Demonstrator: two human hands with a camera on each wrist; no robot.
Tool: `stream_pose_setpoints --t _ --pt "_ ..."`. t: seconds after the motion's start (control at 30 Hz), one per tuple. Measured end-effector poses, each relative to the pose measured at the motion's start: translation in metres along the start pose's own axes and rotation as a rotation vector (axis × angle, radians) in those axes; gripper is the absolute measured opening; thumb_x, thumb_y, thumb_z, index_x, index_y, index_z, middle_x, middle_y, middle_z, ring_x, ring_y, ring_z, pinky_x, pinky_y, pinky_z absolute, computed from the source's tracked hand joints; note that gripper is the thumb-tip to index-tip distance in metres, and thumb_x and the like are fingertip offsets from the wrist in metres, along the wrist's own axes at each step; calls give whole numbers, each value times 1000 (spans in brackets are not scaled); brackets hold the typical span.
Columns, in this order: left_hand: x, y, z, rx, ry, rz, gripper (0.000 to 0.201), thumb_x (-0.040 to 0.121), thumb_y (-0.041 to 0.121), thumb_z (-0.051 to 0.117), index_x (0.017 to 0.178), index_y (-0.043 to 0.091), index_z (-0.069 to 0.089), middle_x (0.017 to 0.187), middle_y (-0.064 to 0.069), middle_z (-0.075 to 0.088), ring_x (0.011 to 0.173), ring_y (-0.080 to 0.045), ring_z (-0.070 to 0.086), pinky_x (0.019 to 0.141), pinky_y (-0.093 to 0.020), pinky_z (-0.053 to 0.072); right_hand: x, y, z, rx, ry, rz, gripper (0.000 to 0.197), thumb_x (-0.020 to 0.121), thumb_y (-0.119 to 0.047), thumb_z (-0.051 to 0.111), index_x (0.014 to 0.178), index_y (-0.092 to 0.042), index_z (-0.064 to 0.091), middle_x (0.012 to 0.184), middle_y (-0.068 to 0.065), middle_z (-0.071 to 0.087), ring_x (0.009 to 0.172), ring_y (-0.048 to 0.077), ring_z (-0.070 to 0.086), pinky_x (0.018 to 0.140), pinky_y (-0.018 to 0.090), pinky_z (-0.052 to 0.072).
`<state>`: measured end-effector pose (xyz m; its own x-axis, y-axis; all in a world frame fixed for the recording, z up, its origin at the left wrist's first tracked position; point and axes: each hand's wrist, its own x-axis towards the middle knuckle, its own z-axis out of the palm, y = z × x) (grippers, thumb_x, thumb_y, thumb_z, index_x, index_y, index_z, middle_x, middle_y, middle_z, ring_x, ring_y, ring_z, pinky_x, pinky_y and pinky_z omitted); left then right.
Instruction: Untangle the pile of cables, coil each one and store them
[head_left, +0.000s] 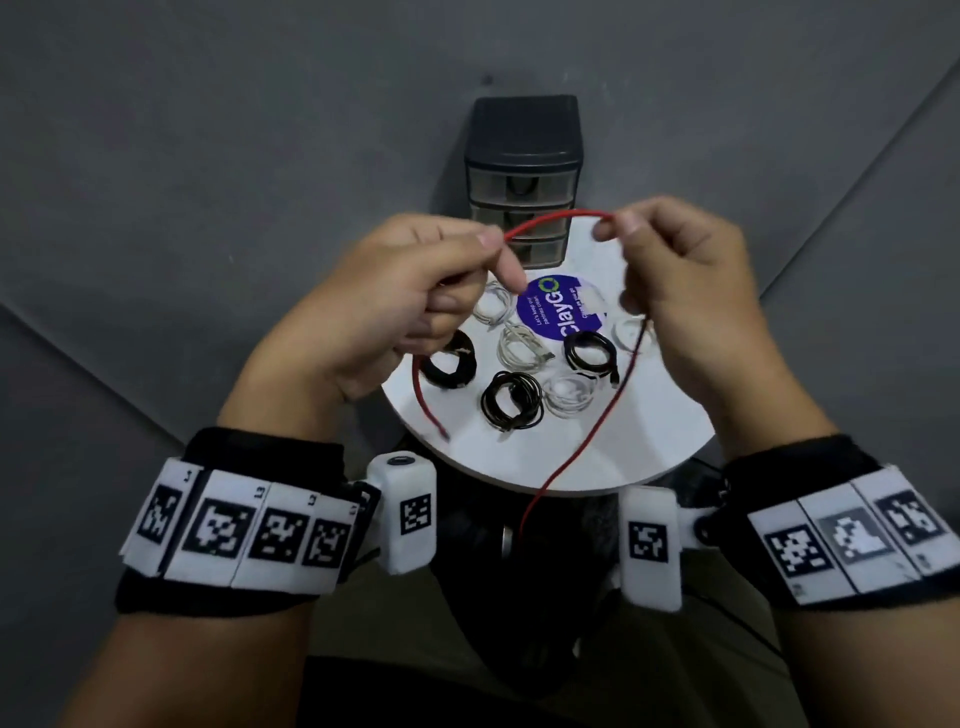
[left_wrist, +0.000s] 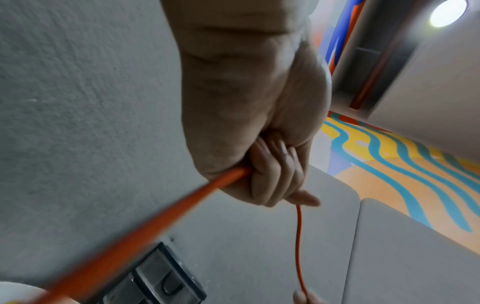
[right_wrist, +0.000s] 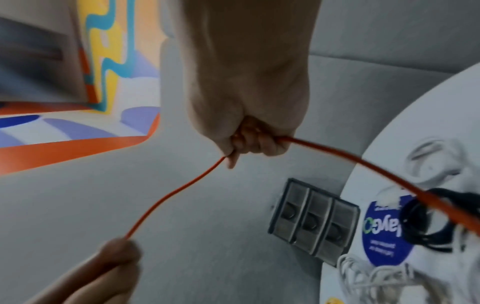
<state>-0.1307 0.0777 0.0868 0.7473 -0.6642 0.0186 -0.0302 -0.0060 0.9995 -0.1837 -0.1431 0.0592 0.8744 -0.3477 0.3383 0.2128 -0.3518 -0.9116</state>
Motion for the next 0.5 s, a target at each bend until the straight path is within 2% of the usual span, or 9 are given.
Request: stream_pose_setpoints --t 0.07,0.13,0.17,0.23,0.27,0.33,0.43,0.5 --pt "-1 -2 -5 -41 62 56 34 107 20 43 82 9 63 53 7 22 41 -4 13 39 -17 7 8 15 -6 -14 144 74 25 99 -23 56 80 -24 72 57 -4 39 55 19 31 54 33 29" --pt "3 -6 -8 -118 95 99 34 108 19 40 84 8 62 53 8 21 41 -3 12 39 -18 7 12 24 -5 -77 153 126 23 97 -26 57 81 -22 74 58 -1 40 56 21 31 56 33 28" --pt "6 -8 -9 -183 98 114 33 107 18 38 86 7 62 53 7 21 41 -3 12 38 -18 7 13 26 -1 -99 130 150 23 98 -24 57 83 -20 74 56 -6 43 52 19 35 54 29 29" --pt "15 -11 -10 -340 83 138 34 104 16 33 93 5 63 53 8 24 40 -2 13 36 -19 7 13 28 9 -139 62 190 22 100 -20 57 86 -12 73 47 -17 48 40 2 40 46 18 32" --pt "21 -12 -10 -412 66 160 34 102 15 30 99 3 63 54 8 27 41 -3 12 36 -19 8 13 28 14 -178 16 187 23 99 -20 57 85 -12 72 46 -19 50 41 0 43 45 15 32" --pt "32 -15 -9 -511 62 216 39 99 12 27 113 0 61 57 7 32 44 -6 12 37 -19 12 13 30 23 -264 -118 151 23 98 -23 58 81 -16 72 53 -18 54 49 0 45 52 20 36" --pt "47 -18 -3 -527 184 244 39 106 13 30 132 -3 54 64 4 42 44 -4 23 40 -18 19 6 26 33 -307 -440 68 22 98 -20 60 81 -17 72 63 -10 53 55 5 42 58 28 36" --pt "55 -21 1 -491 275 227 39 110 19 33 135 -4 53 66 3 48 43 -3 29 40 -17 21 -2 18 40 -346 -658 -4 20 99 -20 60 82 -19 72 73 -8 63 67 11 55 68 34 45"
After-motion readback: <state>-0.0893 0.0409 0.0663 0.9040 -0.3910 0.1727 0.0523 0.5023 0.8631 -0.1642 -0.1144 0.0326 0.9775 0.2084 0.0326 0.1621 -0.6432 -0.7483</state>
